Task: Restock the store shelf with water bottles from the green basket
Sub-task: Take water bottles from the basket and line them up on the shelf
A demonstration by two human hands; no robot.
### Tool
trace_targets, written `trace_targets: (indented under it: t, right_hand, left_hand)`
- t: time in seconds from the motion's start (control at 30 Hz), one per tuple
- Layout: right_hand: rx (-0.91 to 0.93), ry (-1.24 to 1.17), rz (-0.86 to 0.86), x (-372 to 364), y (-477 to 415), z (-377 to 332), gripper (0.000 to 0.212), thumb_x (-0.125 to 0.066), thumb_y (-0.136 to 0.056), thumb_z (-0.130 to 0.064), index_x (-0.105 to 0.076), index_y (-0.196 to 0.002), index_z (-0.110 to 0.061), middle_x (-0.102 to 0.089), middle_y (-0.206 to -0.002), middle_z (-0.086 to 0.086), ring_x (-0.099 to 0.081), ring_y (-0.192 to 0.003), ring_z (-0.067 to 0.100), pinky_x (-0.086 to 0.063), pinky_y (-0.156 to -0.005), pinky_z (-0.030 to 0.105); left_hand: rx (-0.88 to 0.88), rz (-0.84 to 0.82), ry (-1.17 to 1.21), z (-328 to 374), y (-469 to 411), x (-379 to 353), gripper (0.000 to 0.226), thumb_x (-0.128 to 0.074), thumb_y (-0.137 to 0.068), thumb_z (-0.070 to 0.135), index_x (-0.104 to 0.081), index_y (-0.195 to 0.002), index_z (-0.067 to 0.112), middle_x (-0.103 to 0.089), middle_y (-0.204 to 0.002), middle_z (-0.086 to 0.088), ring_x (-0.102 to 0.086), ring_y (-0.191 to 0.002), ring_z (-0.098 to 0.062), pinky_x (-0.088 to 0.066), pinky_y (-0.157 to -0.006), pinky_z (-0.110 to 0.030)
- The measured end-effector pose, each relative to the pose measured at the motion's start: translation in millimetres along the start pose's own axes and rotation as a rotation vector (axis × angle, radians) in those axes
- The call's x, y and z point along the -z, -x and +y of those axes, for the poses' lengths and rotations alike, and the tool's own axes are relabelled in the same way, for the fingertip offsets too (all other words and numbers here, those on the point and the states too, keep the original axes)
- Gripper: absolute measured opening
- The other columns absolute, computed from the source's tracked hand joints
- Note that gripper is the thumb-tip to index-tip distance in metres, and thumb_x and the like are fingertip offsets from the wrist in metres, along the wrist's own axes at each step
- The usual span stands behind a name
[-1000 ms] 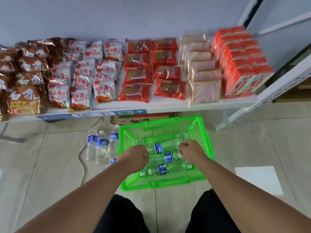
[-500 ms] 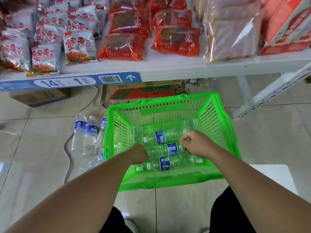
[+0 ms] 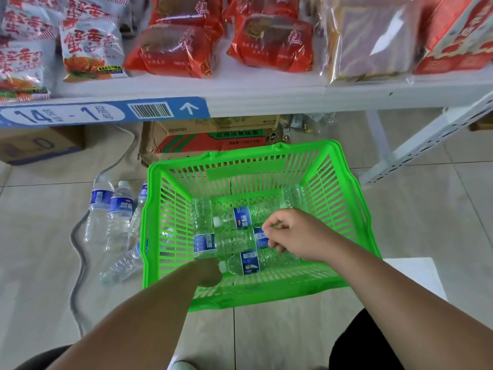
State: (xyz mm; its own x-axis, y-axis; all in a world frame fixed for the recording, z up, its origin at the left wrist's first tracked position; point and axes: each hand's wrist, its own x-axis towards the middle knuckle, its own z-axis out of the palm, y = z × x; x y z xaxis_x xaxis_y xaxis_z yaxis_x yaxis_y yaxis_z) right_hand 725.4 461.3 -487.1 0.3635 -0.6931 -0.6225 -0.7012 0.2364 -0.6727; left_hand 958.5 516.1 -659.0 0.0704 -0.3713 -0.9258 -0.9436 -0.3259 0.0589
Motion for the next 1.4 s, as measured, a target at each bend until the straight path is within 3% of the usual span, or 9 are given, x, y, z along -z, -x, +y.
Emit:
trace_targets:
  t: [0.3,0.57,0.73,0.9,1.0,1.07,1.17,1.27,1.4]
  right_hand:
    - [-0.014,-0.030,0.007,-3.9,-4.7,2.6,0.011,-0.055,-0.101,-0.029,-0.065,-0.104,-0.026,-0.075,-0.090,-0.004,-0.069,-0.074,0.009,-0.049,-0.062,0.027]
    - [-0.019,-0.004,-0.002,5.5,-20.3,2.5,0.014,-0.055,-0.103,-0.032,-0.064,-0.109,-0.024,-0.074,-0.093,-0.004,-0.072,-0.079,0.010,-0.052,-0.065,0.027]
    - [-0.018,0.052,0.037,-14.8,-35.6,-5.5,0.016,-0.053,-0.103,-0.021,-0.066,-0.107,-0.014,-0.073,-0.092,0.003,-0.072,-0.079,0.019,-0.055,-0.060,0.027]
    - [-0.017,0.263,-0.021,-40.9,-44.6,5.5,0.022,-0.051,-0.099,-0.020,-0.068,-0.091,-0.010,-0.074,-0.099,0.011,-0.071,-0.091,0.028,-0.059,-0.085,0.046]
    - [0.012,0.311,-0.054,-39.1,-37.0,4.7,0.015,-0.060,-0.096,-0.028,-0.065,-0.108,-0.021,-0.068,-0.117,0.001,-0.064,-0.100,0.015,-0.054,-0.093,0.037]
    - [0.057,0.283,-0.076,-33.9,-30.7,-5.0,0.037,-0.064,-0.095,-0.038,-0.058,-0.129,-0.022,-0.064,-0.123,-0.002,-0.063,-0.102,0.013,-0.054,-0.092,0.035]
    - [0.178,0.159,-0.073,-23.3,-20.3,-39.7,0.066,-0.071,-0.089,-0.049,-0.042,-0.146,-0.035,-0.053,-0.139,-0.009,-0.058,-0.121,0.013,-0.050,-0.099,0.037]
    - [0.297,-0.012,-0.074,-8.6,-9.8,-80.8,0.066,-0.075,-0.085,-0.051,-0.041,-0.141,-0.047,-0.050,-0.140,-0.021,-0.051,-0.125,0.004,-0.044,-0.101,0.031]
    - [0.382,-0.101,0.057,19.1,15.9,-117.9,0.058,-0.083,-0.080,-0.045,-0.048,-0.126,-0.054,-0.059,-0.114,-0.037,-0.055,-0.100,-0.023,-0.041,-0.085,0.010]
  left_hand:
    - [-0.037,0.090,-0.082,-16.3,-16.8,-1.4,0.060,-0.055,-0.094,0.044,-0.042,-0.153,0.039,-0.036,-0.163,-0.006,-0.041,-0.144,-0.028,-0.037,-0.114,-0.034]
    - [-0.143,0.076,0.029,-12.3,12.0,14.8,0.053,-0.069,-0.093,0.030,-0.055,-0.145,0.026,-0.055,-0.144,-0.008,-0.058,-0.126,-0.025,-0.044,-0.091,-0.025]
    - [-0.236,0.431,0.102,-24.9,63.6,57.6,0.034,-0.071,-0.090,0.022,-0.060,-0.121,0.032,-0.065,-0.118,-0.013,-0.064,-0.091,-0.030,-0.047,-0.072,-0.027]
    - [-0.335,0.567,0.235,-35.7,102.8,103.5,0.020,-0.057,-0.101,0.014,-0.055,-0.103,0.034,-0.054,-0.083,-0.004,-0.048,-0.051,-0.014,-0.036,-0.038,-0.020]
    - [-0.415,0.553,0.202,-42.3,131.7,121.3,0.019,-0.061,-0.099,0.018,-0.056,-0.096,0.036,-0.054,-0.071,0.005,-0.045,-0.046,-0.006,-0.038,-0.043,-0.018]
    - [-0.494,0.510,0.144,-41.4,156.5,138.1,0.022,-0.064,-0.097,0.022,-0.056,-0.090,0.041,-0.061,-0.081,0.008,-0.049,-0.050,0.000,-0.042,-0.051,-0.015]
    - [-0.590,0.456,0.028,-28.9,195.6,169.7,0.019,-0.064,-0.092,0.026,-0.057,-0.088,0.043,-0.065,-0.099,0.013,-0.060,-0.082,-0.003,-0.049,-0.077,-0.025]
    - [-0.701,0.416,-0.108,-5.9,234.2,197.5,0.013,-0.061,-0.088,0.025,-0.058,-0.086,0.038,-0.059,-0.091,0.017,-0.056,-0.092,-0.003,-0.046,-0.087,-0.033]
    - [-0.790,0.408,-0.165,24.7,281.8,222.8,0.014,-0.063,-0.094,0.017,-0.060,-0.090,0.030,-0.058,-0.089,0.027,-0.052,-0.087,0.011,-0.039,-0.077,-0.018]
